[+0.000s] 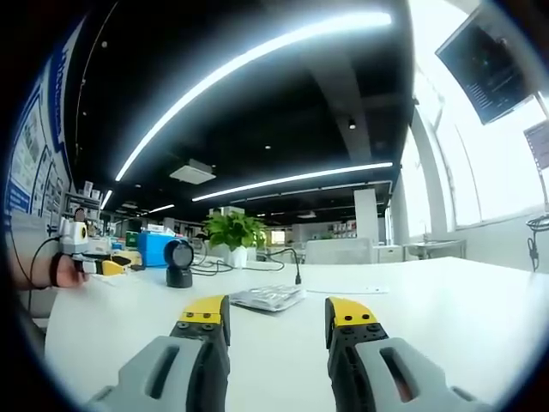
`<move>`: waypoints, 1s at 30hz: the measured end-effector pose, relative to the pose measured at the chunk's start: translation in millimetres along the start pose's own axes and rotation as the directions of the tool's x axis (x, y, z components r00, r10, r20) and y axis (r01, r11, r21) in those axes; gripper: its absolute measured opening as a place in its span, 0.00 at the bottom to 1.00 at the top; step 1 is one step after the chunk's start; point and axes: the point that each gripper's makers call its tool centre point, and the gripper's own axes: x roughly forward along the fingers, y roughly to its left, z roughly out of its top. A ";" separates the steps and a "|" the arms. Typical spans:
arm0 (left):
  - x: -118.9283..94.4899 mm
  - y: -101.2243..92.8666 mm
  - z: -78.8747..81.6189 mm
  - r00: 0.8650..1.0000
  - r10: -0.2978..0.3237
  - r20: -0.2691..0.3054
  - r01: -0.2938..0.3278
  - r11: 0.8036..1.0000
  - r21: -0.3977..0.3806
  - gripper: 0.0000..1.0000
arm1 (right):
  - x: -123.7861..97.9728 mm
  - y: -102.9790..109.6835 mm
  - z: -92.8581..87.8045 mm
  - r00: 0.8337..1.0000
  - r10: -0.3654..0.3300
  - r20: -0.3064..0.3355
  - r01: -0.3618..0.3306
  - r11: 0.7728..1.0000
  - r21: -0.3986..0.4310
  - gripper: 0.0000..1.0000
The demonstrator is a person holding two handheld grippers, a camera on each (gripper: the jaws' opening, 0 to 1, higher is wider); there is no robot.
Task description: Clip sheet goods on table flip sheet goods clip sheet goods scan sheet goods put sheet goods back to table
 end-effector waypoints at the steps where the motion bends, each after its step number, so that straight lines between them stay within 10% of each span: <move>1: 0.0 -0.1 0.0 1.000 -0.001 0.000 0.001 1.000 0.000 0.40 | 0.1 0.0 -0.1 1.000 0.000 -0.001 0.000 1.000 -0.002 0.39; 30: 1.3 -3.1 -3.0 1.000 -0.012 -0.015 0.012 1.000 0.004 0.40 | -0.5 -1.8 1.1 1.000 -0.005 0.007 0.005 1.000 -0.002 0.39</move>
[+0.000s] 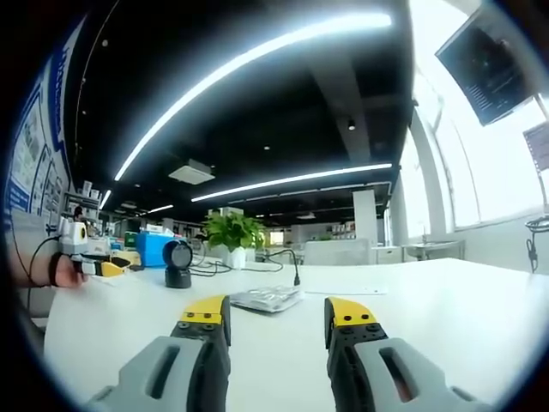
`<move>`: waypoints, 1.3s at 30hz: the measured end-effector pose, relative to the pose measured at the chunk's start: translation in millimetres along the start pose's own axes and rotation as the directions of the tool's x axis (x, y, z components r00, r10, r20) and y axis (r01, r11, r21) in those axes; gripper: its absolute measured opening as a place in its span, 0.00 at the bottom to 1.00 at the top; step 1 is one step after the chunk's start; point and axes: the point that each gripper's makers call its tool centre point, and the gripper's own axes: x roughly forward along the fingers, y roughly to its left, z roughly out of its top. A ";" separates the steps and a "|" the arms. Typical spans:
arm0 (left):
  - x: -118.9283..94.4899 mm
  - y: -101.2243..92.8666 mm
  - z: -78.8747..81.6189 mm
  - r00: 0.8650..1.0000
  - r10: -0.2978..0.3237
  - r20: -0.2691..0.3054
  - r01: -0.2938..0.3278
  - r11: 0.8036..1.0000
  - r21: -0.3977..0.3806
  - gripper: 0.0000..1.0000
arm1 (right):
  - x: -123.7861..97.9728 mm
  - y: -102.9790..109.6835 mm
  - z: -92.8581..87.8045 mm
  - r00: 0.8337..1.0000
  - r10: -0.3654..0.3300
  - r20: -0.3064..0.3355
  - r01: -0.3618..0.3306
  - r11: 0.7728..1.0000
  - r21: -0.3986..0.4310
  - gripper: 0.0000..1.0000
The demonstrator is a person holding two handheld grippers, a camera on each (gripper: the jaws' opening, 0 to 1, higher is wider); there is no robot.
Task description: Clip sheet goods on table flip sheet goods clip sheet goods scan sheet goods put sheet goods back to table
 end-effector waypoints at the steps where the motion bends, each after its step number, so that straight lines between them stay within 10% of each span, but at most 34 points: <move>1: -0.2 0.2 0.2 1.000 0.002 0.000 -0.002 1.000 -0.002 0.40 | 0.1 -0.2 -0.3 1.000 0.001 -0.001 -0.001 1.000 0.000 0.39; 39: 5.2 -9.7 -14.0 0.996 -0.054 -0.077 0.053 0.999 -0.009 0.38 | 0.4 -2.3 -2.3 1.000 0.011 -0.007 -0.011 1.000 -0.004 0.38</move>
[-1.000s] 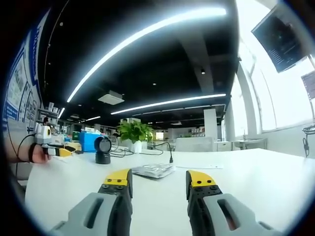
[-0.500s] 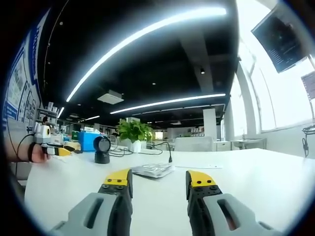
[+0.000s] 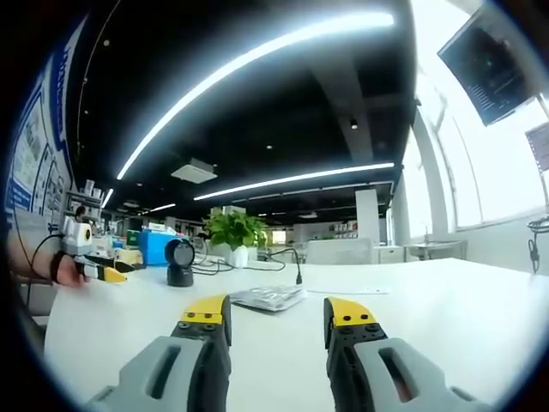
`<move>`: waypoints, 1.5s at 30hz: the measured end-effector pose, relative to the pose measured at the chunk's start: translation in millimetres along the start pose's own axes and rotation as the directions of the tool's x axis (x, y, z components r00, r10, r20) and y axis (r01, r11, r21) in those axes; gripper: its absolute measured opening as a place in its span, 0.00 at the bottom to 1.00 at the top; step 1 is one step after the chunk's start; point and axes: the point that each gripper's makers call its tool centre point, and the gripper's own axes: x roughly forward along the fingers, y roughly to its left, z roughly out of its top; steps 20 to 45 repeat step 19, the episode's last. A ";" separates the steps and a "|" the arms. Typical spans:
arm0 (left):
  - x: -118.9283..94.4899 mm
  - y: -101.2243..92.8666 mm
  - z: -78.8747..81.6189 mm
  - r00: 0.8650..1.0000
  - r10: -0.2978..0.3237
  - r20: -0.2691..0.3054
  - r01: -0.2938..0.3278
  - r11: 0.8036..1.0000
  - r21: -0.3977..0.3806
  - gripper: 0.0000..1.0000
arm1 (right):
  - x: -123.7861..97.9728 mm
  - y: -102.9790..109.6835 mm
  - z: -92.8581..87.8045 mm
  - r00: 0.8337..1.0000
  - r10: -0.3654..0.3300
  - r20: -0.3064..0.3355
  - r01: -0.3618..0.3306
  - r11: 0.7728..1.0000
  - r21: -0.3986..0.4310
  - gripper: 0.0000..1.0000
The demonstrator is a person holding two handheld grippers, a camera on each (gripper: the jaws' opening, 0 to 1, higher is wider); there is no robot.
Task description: Clip sheet goods on table flip sheet goods clip sheet goods scan sheet goods put sheet goods back to table
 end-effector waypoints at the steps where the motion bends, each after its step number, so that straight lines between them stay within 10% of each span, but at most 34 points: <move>1: -0.6 1.5 1.1 1.000 0.002 0.007 -0.001 1.000 -0.014 0.38 | 0.0 0.0 -0.2 1.000 0.000 -0.001 0.000 1.000 0.000 0.38; 45: -0.5 9.2 2.0 0.999 0.016 0.032 -0.014 0.998 -0.067 0.37 | 0.1 -2.3 -4.9 1.000 -0.010 -0.018 0.010 1.000 -0.009 0.38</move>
